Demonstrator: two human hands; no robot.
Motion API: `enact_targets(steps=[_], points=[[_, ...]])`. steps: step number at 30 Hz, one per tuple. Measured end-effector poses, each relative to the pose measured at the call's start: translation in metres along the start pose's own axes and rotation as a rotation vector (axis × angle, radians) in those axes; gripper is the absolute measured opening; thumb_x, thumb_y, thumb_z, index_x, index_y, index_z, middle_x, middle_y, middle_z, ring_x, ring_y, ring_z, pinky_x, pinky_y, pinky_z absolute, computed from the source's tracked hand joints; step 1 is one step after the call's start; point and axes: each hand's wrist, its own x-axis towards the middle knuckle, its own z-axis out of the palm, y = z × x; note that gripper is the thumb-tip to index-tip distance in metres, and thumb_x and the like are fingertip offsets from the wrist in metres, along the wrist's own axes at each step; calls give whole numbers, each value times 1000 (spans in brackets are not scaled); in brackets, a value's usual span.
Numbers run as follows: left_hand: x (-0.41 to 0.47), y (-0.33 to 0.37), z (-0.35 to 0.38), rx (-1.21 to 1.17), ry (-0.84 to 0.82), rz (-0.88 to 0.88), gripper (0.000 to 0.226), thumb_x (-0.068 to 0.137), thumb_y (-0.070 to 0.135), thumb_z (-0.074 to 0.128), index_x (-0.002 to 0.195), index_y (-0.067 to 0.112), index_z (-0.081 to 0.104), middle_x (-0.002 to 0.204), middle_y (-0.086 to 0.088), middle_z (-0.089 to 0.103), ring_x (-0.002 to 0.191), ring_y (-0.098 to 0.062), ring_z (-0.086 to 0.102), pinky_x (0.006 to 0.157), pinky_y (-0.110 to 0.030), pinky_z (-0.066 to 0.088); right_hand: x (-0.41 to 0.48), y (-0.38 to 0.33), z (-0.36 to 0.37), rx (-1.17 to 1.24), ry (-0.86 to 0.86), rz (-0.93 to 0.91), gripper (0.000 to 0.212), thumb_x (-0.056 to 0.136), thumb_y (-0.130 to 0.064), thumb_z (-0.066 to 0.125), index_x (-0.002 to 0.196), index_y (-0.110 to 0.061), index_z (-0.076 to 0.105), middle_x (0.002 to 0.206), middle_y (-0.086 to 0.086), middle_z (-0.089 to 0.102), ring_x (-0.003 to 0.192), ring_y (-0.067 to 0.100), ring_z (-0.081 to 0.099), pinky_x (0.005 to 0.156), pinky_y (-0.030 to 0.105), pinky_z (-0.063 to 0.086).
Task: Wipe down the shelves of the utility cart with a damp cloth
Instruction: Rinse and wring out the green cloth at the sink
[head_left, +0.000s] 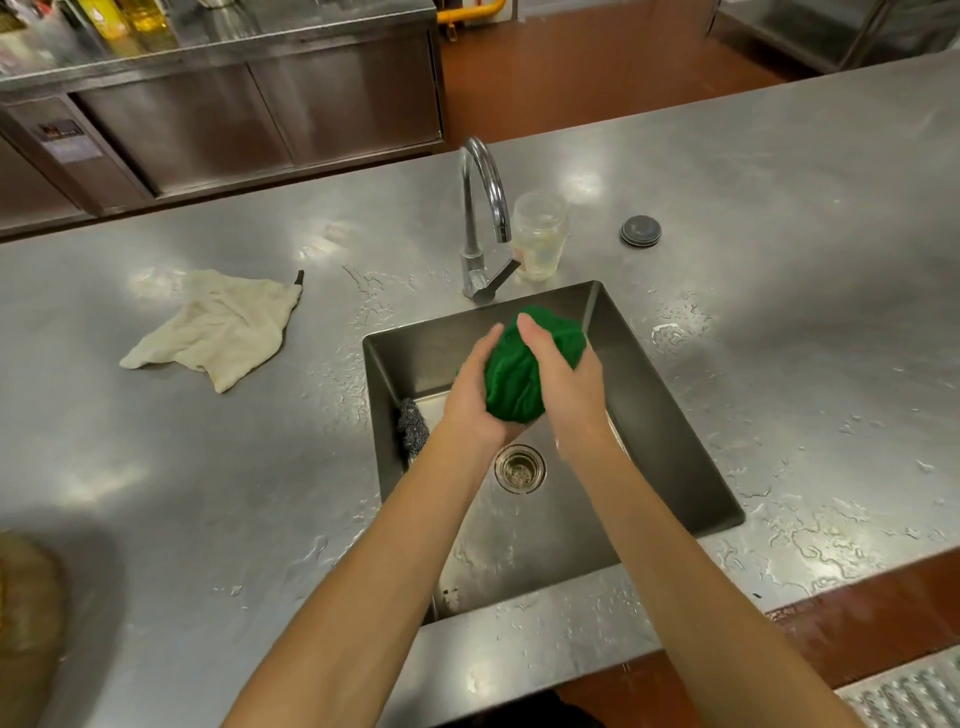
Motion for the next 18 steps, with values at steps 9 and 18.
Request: enact_targets(steps=[9,18], points=[[13,4,4,66,241,110,32,92,26,56,118,10,64,122,-17,68,103,-34,68,85,-48,57,-20,0,-41,-857,-177,-896,54,91,-25,58,142,-12,45,154,5,34,145,21,26,117,51,28],[10,-3,32,233,428,351,16,82,19,71,95,11,67,94,-12,71,84,-28,70,74,-40,60,9,2,-31,-1361,-68,-716,86,76,-16,77,148,-17,31,139,11,48,109,31,52,75,39,53]])
